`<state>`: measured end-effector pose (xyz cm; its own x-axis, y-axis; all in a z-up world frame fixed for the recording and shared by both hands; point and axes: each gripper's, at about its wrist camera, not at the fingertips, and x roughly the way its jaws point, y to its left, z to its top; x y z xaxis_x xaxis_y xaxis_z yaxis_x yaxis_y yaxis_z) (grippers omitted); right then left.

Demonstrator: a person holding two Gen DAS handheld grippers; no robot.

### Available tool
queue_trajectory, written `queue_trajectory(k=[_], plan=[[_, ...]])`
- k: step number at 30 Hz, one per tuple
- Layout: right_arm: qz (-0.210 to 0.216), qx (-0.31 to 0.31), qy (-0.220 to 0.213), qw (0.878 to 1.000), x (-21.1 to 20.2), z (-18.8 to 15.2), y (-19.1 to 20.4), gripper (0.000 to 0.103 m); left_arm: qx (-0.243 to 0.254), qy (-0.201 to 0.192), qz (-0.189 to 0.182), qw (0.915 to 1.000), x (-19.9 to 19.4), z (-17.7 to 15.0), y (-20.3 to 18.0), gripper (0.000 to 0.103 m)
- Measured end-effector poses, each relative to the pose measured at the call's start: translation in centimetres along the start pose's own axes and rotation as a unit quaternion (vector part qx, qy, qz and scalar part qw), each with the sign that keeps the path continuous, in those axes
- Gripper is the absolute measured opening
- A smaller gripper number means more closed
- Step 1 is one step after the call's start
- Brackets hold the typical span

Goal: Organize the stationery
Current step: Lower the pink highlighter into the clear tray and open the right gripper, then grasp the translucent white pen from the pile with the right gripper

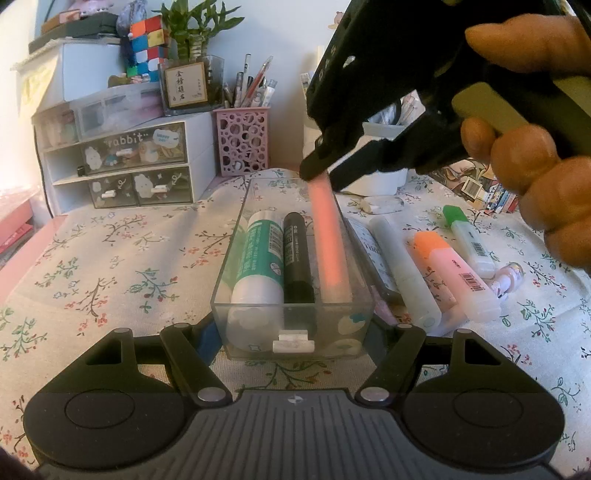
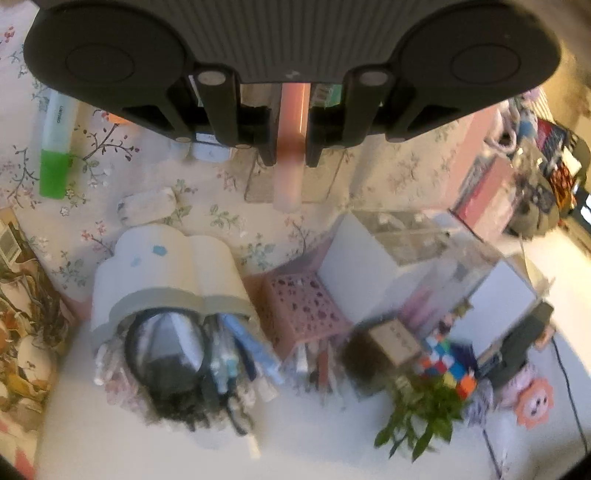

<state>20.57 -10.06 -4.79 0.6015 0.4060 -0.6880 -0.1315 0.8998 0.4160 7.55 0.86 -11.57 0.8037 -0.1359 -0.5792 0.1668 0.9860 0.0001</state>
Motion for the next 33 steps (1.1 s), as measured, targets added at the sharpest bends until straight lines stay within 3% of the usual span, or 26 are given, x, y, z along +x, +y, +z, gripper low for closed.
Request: queue_trajectory(k=[7, 14, 18, 24, 33], plan=[[-0.019, -0.022, 0.030, 0.999, -0.2, -0.5, 0.3, 0.009, 0.001, 0.000, 0.000, 1.0000, 0.0, 0.0, 0.0, 0.072], [0.017, -0.008, 0.022, 1.000, -1.4, -0.4, -1.1, 0.009, 0.002, 0.000, -0.001, 1.0000, 0.0, 0.0, 0.0, 0.072], [-0.013, 0.013, -0.001, 1.000, -2.3, 0.0, -2.9, 0.009, 0.002, 0.000, -0.001, 1.0000, 0.0, 0.0, 0.0, 0.072], [-0.061, 0.019, 0.036, 0.997, -0.8, -0.9, -5.3, 0.010, 0.002, 0.000, -0.001, 1.0000, 0.0, 0.0, 0.0, 0.072], [-0.053, 0.022, 0.059, 0.997, 0.1, -1.6, -5.9, 0.010, 0.002, 0.000, -0.001, 1.0000, 0.0, 0.0, 0.0, 0.072]])
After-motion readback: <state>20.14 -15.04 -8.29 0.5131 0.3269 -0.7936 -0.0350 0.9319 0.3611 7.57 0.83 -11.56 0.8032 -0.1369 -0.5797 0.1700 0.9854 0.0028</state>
